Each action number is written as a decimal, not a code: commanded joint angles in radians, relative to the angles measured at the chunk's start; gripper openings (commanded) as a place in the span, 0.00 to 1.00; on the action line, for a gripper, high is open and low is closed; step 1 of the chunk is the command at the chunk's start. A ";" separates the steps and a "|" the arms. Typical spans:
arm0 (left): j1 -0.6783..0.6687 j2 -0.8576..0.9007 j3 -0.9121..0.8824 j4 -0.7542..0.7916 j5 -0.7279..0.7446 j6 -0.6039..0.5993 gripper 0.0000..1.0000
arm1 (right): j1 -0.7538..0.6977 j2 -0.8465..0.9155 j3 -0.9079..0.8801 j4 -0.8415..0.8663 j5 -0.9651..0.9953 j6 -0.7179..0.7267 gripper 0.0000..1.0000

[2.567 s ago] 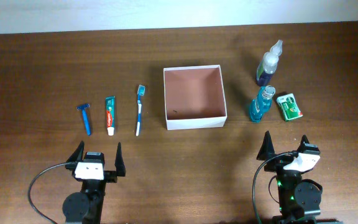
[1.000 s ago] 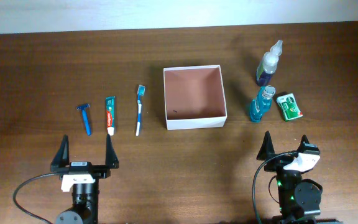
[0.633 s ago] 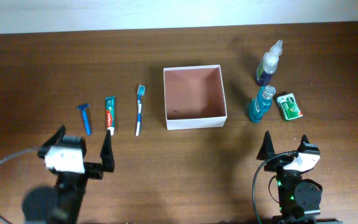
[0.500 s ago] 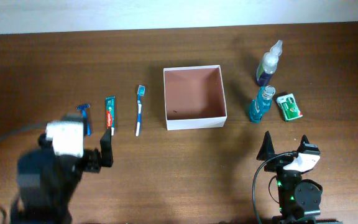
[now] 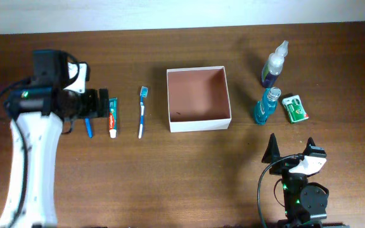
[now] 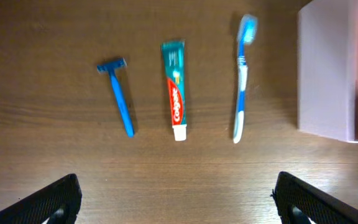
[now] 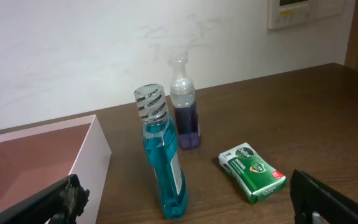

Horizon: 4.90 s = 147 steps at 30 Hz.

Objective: Pack container
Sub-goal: 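Move the left gripper over the blue razor, then lower the left gripper and grasp the blue razor handle, then lift the razor and carry it over the pink box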

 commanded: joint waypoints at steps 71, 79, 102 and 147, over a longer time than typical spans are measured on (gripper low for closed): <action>0.165 0.613 0.014 0.197 -0.046 -0.071 0.74 | 0.008 -0.008 -0.005 -0.008 0.009 -0.011 0.98; 0.165 0.618 0.014 0.223 -0.048 -0.071 0.68 | 0.008 -0.008 -0.005 -0.008 0.009 -0.011 0.98; 0.165 0.662 0.014 0.217 -0.044 -0.072 0.68 | 0.008 -0.008 -0.005 -0.008 0.009 -0.011 0.98; -0.353 0.670 0.944 -0.277 0.243 -0.376 0.01 | 0.008 -0.008 -0.005 -0.008 0.009 -0.011 0.98</action>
